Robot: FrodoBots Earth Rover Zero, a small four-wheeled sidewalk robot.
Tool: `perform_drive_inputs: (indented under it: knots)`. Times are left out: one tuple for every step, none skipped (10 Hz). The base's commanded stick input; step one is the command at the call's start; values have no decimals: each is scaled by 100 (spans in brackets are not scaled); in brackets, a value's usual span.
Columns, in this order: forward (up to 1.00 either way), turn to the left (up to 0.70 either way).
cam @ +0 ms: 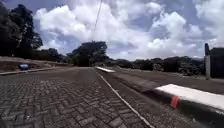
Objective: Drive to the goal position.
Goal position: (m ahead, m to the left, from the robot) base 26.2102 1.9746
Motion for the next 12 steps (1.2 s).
perform_drive_inputs:
  knots:
    - [0,0]
    - [0,0]
    - [0,0]
    - [0,0]
    - [2,1]
    - [70,27]
    - [70,27]
    - [70,27]
    - [70,27]
    - [70,27]
    - [70,27]
    - [70,27]
